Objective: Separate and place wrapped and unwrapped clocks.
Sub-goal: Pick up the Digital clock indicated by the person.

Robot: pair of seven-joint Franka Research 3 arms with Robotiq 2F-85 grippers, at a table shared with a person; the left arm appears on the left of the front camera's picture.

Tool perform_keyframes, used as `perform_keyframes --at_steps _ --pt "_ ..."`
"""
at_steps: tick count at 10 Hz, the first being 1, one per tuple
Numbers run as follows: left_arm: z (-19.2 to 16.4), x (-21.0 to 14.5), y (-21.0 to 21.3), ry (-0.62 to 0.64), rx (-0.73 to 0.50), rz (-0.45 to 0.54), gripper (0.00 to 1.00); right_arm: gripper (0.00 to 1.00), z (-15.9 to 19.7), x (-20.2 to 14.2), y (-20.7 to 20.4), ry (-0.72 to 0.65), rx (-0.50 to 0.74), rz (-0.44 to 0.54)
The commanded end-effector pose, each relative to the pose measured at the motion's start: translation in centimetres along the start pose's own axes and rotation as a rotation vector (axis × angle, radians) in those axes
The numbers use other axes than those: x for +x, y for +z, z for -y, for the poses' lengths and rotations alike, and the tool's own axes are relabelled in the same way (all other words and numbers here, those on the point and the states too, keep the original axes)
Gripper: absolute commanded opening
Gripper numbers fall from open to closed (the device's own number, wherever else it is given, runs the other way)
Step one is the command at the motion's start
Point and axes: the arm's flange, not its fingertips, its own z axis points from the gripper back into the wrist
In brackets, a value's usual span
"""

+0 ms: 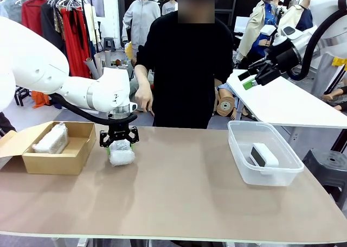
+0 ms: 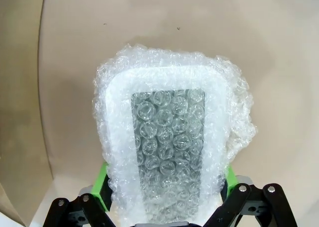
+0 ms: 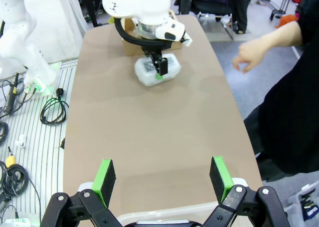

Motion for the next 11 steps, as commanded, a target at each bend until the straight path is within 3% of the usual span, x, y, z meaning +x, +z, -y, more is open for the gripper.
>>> perform_keyframes --at_steps 1,6,9,11 --pt "-0.4 0.7 -0.7 -0.015 0.027 -0.004 1.00 1.00 0.0 0.1 0.1 0.002 -0.002 0.003" --pt "-0.4 0.2 1.1 -0.035 0.022 0.010 0.02 1.00 0.0 0.1 0.1 0.002 -0.002 0.003" --pt "-0.2 -1.3 6.8 -0.116 -0.025 0.036 0.00 1.00 0.0 0.1 0.1 0.002 -0.002 0.003" --pt "-0.4 -2.4 11.7 -0.255 -0.048 -0.019 0.00 1.00 0.0 0.1 0.1 0.002 -0.002 0.003"
